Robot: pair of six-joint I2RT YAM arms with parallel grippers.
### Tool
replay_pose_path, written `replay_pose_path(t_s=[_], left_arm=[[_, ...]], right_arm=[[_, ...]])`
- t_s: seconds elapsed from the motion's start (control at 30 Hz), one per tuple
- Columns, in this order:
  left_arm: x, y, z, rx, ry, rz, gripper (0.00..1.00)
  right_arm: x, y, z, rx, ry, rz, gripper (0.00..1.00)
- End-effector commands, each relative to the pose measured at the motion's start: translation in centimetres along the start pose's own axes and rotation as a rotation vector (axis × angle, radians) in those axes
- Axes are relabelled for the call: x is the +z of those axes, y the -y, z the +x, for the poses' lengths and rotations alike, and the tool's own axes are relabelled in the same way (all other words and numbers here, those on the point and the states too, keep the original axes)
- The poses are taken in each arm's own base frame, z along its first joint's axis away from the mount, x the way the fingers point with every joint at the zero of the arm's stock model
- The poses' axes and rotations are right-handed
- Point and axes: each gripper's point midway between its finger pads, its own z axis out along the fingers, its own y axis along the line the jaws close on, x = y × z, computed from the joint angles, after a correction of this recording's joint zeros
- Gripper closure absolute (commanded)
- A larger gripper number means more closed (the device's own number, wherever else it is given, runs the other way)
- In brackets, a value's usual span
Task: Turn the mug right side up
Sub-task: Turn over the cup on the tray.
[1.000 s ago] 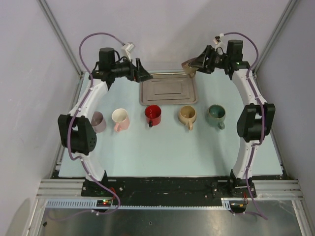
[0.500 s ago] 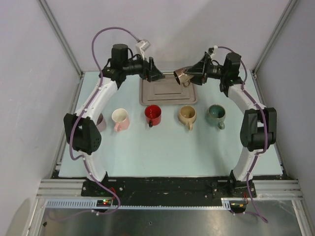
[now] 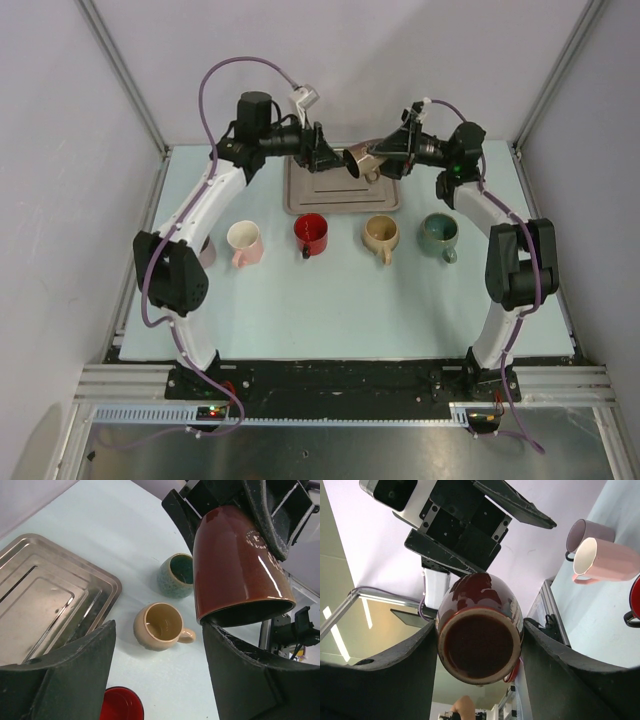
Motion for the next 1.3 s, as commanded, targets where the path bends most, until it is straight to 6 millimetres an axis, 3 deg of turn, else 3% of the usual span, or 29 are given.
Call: replay_pose_path(t_s=[0.0, 0.3, 0.53, 0.8, 0.97, 1.2, 1.27], left_arm=[[-0.6, 2.9, -1.7, 0.083, 0.032, 0.056, 0.26], [-0.4, 3.5, -1.9, 0.078, 0.035, 0.078, 0.34], [-0.4, 4.7, -1.7, 0.065, 0.028, 0.115, 0.55], [-0.2, 6.0, -1.2, 0.046, 0.017, 0.16, 0.77], [-0.2, 6.7, -1.2, 0.025, 0.014, 0.182, 0.98], [-0.1, 6.8, -0.8, -0.019, 0.012, 0.175, 1.0], [0.0, 6.5, -0.6, -0.038, 0.012, 0.163, 1.0]], right_arm=[[0.4, -3.6, 1.6, -0.106, -0.024, -0.053, 0.72], [1.9, -2.4, 2.7, -0.072, -0.046, -0.056, 0.72], [2.3, -2.4, 2.3, -0.065, -0.027, -0.084, 0.72], [2.5, -1.0, 1.5, -0.033, -0.008, -0.085, 0.72], [2.5, -0.3, 1.2, -0.027, -0.008, -0.079, 0.7], [1.4, 1.2, 0.0, -0.026, 0.015, -0.043, 0.59], [1.1, 1.3, -0.2, -0.03, 0.02, -0.038, 0.51]])
